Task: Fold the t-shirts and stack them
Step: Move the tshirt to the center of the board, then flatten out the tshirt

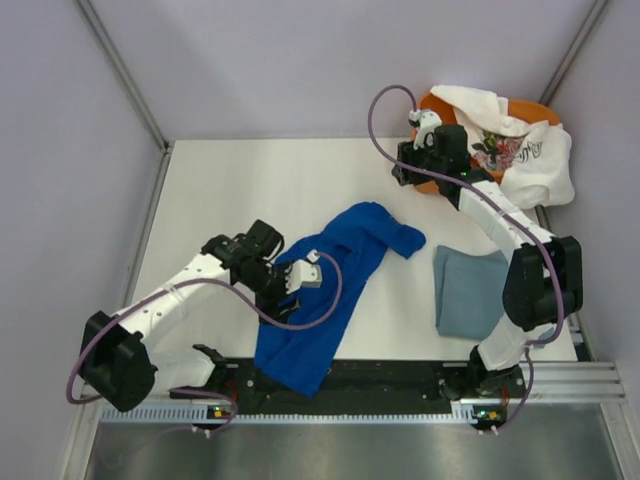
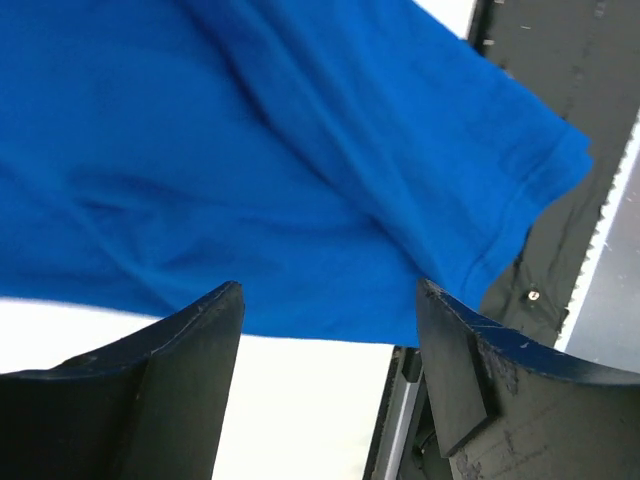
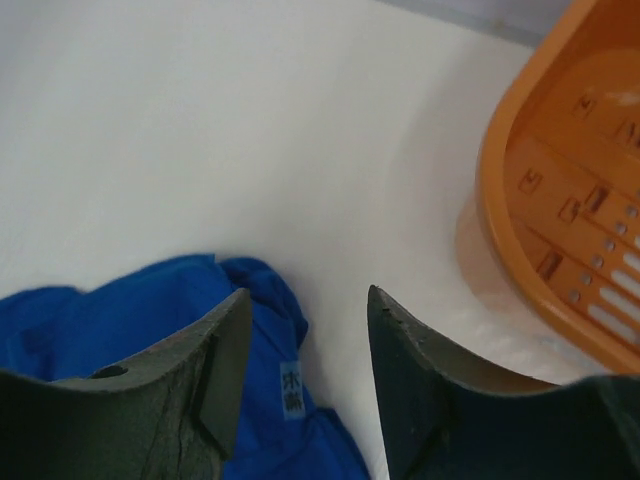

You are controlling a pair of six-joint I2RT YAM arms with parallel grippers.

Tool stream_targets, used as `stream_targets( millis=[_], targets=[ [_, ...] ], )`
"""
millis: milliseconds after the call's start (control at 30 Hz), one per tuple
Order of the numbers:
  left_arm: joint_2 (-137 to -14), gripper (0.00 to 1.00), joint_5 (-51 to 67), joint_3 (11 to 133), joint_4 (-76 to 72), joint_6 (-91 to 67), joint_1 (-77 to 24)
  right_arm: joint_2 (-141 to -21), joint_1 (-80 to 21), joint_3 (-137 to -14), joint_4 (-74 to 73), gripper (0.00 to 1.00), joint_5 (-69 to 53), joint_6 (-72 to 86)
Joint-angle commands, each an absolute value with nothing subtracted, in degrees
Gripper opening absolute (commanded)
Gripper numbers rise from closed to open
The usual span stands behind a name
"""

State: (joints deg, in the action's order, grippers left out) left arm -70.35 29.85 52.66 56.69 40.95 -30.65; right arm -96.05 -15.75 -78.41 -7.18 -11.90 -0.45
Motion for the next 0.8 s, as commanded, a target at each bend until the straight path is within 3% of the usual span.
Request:
stream_targets(
  millis=[0,133,333,467,767],
  targets=[
    [-70.1,0.74,33.3,50.1,59.0,44.4,-36.8,-91.9,-17.4,-74.5,-16.6,0.53,-11.4,3.0],
    [-72.8,0.74,32.4,46.7,57.4,44.1,-40.1,-92.5,-23.5,-71.4,-15.0,0.63,-14.9,-1.6],
    [-75.7,0.75,31.5,45.3,53.9,43.0,-45.5,-98.5,-31.0,-77.0,-14.5,0.64,-17.0,-4.5],
    [-79.4,0.71,27.3,43.9,49.9,40.2,-46.2,-101.8,-36.3,-78.8,-13.7,0.64,-16.8,-12.9],
    [-82.7,0.65,25.3,42.6,47.5,39.1,-47.8,-109.6,-37.9,-82.1,-15.1,0.63,-16.4,-15.7]
  ],
)
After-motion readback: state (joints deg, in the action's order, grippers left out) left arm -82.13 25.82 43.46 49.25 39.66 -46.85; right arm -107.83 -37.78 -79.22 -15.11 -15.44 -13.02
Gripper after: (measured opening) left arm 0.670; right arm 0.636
